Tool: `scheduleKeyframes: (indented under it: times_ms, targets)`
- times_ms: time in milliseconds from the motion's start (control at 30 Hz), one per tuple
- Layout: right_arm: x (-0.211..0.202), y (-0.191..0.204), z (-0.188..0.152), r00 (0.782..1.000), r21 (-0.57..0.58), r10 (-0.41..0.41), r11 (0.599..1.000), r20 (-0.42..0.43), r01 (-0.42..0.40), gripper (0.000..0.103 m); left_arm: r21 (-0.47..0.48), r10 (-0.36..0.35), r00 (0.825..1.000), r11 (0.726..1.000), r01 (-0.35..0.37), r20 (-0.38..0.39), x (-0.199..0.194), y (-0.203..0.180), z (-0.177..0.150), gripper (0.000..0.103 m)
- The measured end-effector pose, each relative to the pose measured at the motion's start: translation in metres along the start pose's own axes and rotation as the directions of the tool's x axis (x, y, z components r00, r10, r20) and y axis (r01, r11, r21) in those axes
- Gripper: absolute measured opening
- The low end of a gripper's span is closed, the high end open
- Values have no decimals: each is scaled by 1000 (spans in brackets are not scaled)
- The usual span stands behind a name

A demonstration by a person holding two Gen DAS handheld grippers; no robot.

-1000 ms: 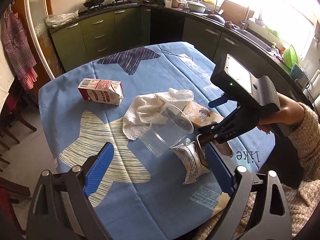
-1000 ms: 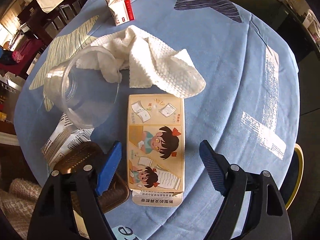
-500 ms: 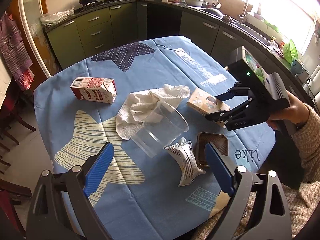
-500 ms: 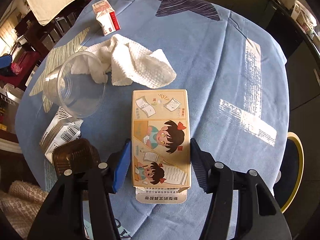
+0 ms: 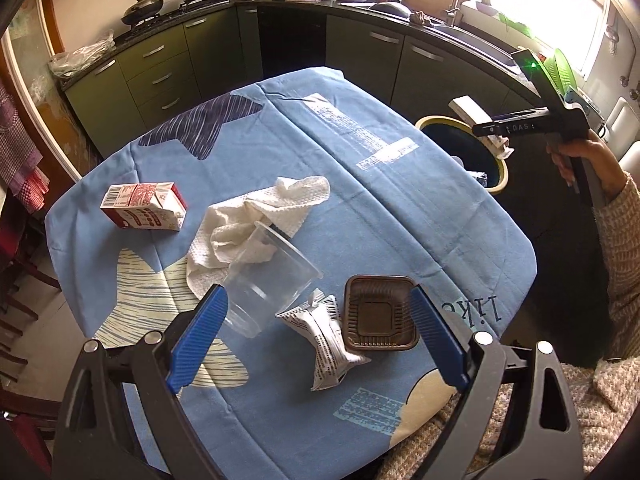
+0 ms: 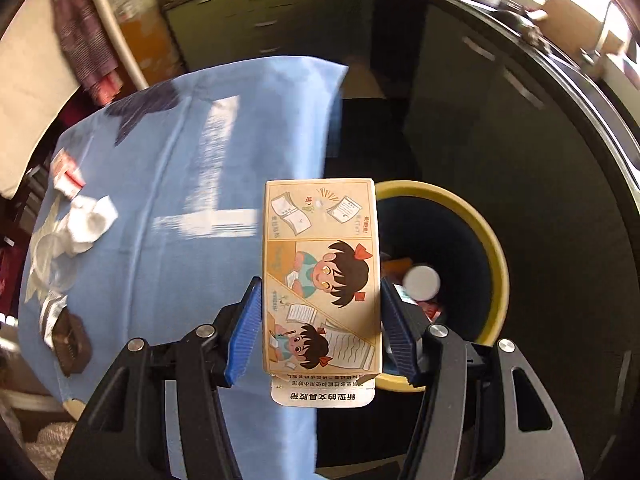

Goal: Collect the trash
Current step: 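Open the right gripper to drop the paper box into the bin, then grasp the brown plastic tray by its rim with the left gripper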

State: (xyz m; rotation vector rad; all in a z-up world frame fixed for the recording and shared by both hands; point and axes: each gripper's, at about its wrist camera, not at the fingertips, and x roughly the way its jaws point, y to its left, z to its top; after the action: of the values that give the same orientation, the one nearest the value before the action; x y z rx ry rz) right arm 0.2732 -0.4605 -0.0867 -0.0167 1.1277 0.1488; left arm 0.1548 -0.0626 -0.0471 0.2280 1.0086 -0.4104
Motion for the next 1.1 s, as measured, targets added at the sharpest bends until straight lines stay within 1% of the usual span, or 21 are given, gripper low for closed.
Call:
scheduleKeyframes:
  times_ms: [100,167,233,367,467,533,567,600,633,700,800,933,1033,1100]
  targets:
    - [16,-47,-1,999,84,-43,995,-17,44,57,16,-4,1000,1000,4,0,1,-9,5,88]
    - [32,-68,-1,997,118,-56,991,-44,61,57,28,-1,1000,1000,1,-4,1,-15,8,88]
    - [47,-80,-1,996,139,-58,988,-70,68,57,38,4,1000,999,-3,-10,1,-20,9,88]
    - [76,-94,3,991,163,-59,984,-120,78,58,49,11,1000,999,-10,-18,1,-24,8,88]
    - [98,-96,11,987,168,-57,982,-148,82,58,46,12,1000,999,-11,-20,0,-24,6,88]
    - [109,-93,17,985,155,-78,983,-157,103,70,40,12,1000,999,-11,-21,1,-22,6,88]
    - [108,-94,19,982,161,-113,977,-150,137,74,37,13,1000,999,-12,-22,1,-21,5,88]
    - [104,-93,19,981,162,-140,973,-136,162,74,34,14,1000,999,-13,-23,1,-20,4,88]
    - [97,-90,18,982,161,-149,973,-114,166,74,32,13,1000,999,-13,-25,1,-18,3,88]
    - [79,-81,10,992,174,-113,977,-63,123,74,31,13,999,999,-12,-35,2,-16,1,88]
    - [52,-65,-11,999,182,-33,983,4,31,74,29,6,999,1000,-5,-48,6,-16,0,88]
    - [27,-41,-50,994,172,63,982,84,-76,76,25,-20,997,999,22,-76,19,-18,-2,88]
    - [13,-25,-77,988,162,92,980,127,-112,76,40,-43,994,998,47,-97,28,-28,-3,88]
    - [6,-15,-92,985,155,71,983,160,-96,76,65,-59,993,996,66,-106,33,-39,-5,88]
